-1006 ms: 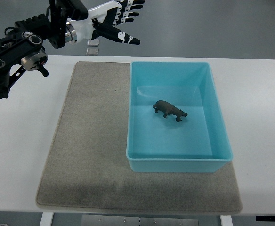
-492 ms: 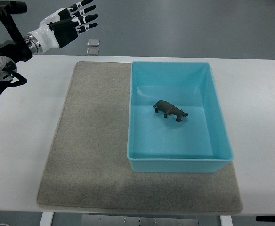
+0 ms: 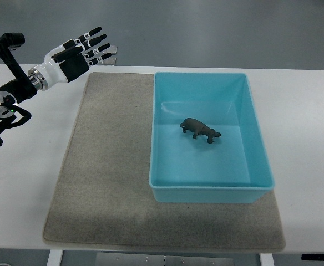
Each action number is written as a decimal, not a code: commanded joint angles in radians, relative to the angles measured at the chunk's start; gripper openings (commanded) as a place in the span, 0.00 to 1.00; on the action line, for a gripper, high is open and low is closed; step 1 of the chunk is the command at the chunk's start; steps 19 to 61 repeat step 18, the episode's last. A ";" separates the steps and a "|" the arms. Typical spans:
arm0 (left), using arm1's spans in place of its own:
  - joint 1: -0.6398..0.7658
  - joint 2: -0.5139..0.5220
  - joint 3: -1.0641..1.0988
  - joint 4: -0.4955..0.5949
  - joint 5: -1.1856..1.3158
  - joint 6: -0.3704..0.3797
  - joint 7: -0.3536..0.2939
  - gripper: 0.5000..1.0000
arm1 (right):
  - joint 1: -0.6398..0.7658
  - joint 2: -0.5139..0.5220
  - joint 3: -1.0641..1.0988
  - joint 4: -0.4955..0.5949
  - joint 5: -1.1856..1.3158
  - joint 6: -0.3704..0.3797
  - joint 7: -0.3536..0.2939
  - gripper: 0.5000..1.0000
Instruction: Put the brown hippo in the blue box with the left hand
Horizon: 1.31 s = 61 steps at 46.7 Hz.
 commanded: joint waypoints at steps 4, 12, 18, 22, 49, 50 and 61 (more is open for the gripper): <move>0.000 0.001 0.000 -0.001 0.001 0.000 0.000 1.00 | -0.004 0.000 0.000 0.000 0.000 0.002 0.000 0.87; 0.000 0.003 0.000 0.000 0.001 0.000 0.000 1.00 | -0.007 0.000 0.000 0.000 0.000 -0.004 0.000 0.87; 0.000 0.003 0.000 0.000 0.001 0.000 0.000 1.00 | -0.007 0.000 0.000 -0.001 0.000 -0.007 -0.003 0.87; 0.000 0.003 0.000 0.000 0.001 0.000 0.000 1.00 | -0.007 0.000 0.000 -0.001 0.000 -0.007 -0.003 0.87; 0.000 0.003 0.000 0.000 0.001 0.000 0.000 1.00 | -0.007 0.000 0.000 -0.001 0.000 -0.007 -0.003 0.87; 0.000 0.003 0.000 0.000 0.001 0.000 0.000 1.00 | -0.007 0.000 0.000 -0.001 0.000 -0.007 -0.003 0.87; 0.000 0.003 0.000 0.000 0.001 0.000 0.000 1.00 | -0.007 0.000 0.000 -0.001 0.000 -0.007 -0.003 0.87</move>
